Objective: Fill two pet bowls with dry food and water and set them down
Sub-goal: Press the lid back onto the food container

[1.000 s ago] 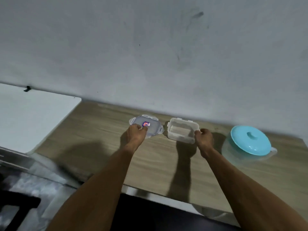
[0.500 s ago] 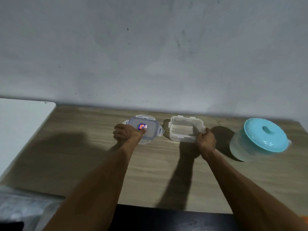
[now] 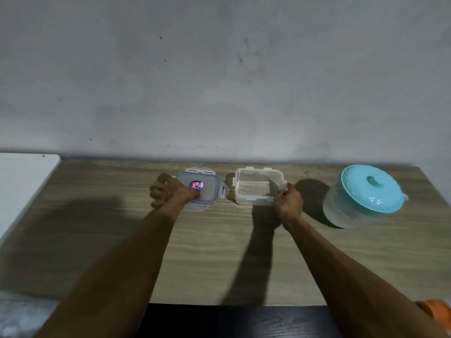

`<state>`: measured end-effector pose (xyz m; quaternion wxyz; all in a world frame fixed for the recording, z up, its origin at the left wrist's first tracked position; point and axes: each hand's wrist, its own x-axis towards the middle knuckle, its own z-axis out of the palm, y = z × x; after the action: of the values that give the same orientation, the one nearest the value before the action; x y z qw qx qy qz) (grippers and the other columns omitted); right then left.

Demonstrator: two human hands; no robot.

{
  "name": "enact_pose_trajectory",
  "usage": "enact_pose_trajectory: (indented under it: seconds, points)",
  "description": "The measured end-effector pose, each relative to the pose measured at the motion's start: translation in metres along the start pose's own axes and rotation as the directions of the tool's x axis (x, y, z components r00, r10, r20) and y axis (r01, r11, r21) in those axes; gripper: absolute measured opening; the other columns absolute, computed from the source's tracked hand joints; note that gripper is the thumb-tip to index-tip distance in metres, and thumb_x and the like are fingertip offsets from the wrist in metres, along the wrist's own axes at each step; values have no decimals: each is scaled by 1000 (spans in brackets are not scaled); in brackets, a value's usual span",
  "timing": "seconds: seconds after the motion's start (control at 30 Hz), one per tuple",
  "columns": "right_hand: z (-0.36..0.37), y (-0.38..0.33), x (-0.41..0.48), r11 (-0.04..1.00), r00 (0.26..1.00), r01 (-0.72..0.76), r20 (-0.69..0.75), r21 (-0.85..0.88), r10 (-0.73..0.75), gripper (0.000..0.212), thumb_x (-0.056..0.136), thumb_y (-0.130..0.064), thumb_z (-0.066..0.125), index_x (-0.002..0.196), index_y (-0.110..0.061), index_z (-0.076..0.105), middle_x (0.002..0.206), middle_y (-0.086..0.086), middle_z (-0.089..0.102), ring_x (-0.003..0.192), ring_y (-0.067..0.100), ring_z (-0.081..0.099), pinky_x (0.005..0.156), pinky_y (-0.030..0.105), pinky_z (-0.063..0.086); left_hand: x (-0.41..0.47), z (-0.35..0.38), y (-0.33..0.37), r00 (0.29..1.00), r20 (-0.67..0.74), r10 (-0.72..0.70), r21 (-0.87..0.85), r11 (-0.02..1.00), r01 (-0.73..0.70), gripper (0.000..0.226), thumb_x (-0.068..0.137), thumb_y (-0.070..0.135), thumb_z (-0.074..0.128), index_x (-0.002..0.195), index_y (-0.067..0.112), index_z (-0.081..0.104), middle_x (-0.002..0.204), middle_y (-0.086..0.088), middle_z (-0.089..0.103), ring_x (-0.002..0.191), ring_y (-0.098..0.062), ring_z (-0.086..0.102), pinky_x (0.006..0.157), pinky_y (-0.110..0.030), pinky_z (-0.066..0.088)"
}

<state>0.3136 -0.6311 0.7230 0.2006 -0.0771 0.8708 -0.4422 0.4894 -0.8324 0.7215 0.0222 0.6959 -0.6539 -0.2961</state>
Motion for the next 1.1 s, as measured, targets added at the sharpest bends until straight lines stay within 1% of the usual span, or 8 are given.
enact_pose_trajectory:
  seconds: [0.23, 0.5, 0.6, 0.67, 0.7, 0.77, 0.97, 1.1]
  points:
    - [3, 7, 7, 1000, 1000, 25, 13, -11, -25, 35, 98, -16, 52, 132, -10, 52, 130, 16, 55, 119, 35, 56, 99, 54, 51, 39, -7, 2, 929, 237, 284, 307, 885, -349, 119, 44, 72, 80, 140, 17, 37, 141, -14, 41, 131, -37, 38, 107, -46, 35]
    - [4, 11, 9, 999, 999, 40, 12, -37, -39, 35, 99, -16, 51, 133, -9, 51, 130, 17, 54, 119, 35, 56, 100, 51, 51, 41, -13, 6, 927, 261, 271, 309, 886, -346, 130, 48, 64, 87, 145, 8, 22, 143, -18, 29, 134, -36, 30, 109, -46, 37]
    - [4, 9, 9, 998, 999, 33, 8, -51, -33, 34, 99, -17, 50, 133, -10, 51, 130, 17, 55, 119, 36, 57, 100, 53, 50, 54, -11, 1, 909, 293, 296, 116, 933, -341, 147, 35, 62, 91, 147, 3, 16, 143, -20, 35, 134, -35, 37, 109, -45, 40]
    - [5, 9, 9, 998, 1000, 28, 2, -63, -28, 33, 99, -17, 49, 132, -10, 52, 128, 17, 55, 118, 36, 57, 100, 54, 50, 69, -10, -4, 893, 296, 340, -104, 940, -324, 143, 21, 59, 94, 135, -6, 35, 127, -23, 53, 117, -29, 60, 90, -42, 56]
    - [5, 9, 9, 998, 1000, 26, 3, -65, -26, 34, 99, -17, 48, 132, -9, 52, 128, 18, 56, 118, 36, 57, 100, 54, 50, 70, -11, -6, 881, 294, 370, -192, 926, -325, 110, 31, 49, 96, 115, -7, 52, 107, -23, 61, 92, -24, 70, 71, -35, 61]
    - [3, 6, 6, 998, 1000, 19, 0, -63, -19, 34, 99, -17, 48, 132, -9, 52, 127, 18, 56, 118, 37, 57, 101, 54, 49, 48, -30, -2, 888, 262, 378, -325, 901, -288, 31, 72, 20, 85, 79, 6, 58, 74, -17, 58, 53, -19, 59, 47, -27, 50]
    - [-1, 0, -3, 999, 1000, 8, -2, -48, -8, 36, 99, -16, 47, 134, -7, 52, 130, 20, 56, 121, 38, 55, 104, 51, 47, 34, -74, 5, 913, 238, 331, -574, 806, -143, 23, 96, 3, 56, 78, 16, 50, 73, -10, 52, 54, -16, 53, 34, -16, 45]
    - [-5, -4, -7, 1000, 1000, 4, 16, -26, -4, 38, 100, -17, 47, 136, -7, 51, 131, 19, 56, 122, 37, 54, 104, 48, 46, 25, -87, 26, 897, 256, 361, -744, 666, -55, 24, 98, 1, 51, 79, 16, 51, 79, -7, 55, 69, -16, 54, 41, -22, 54]
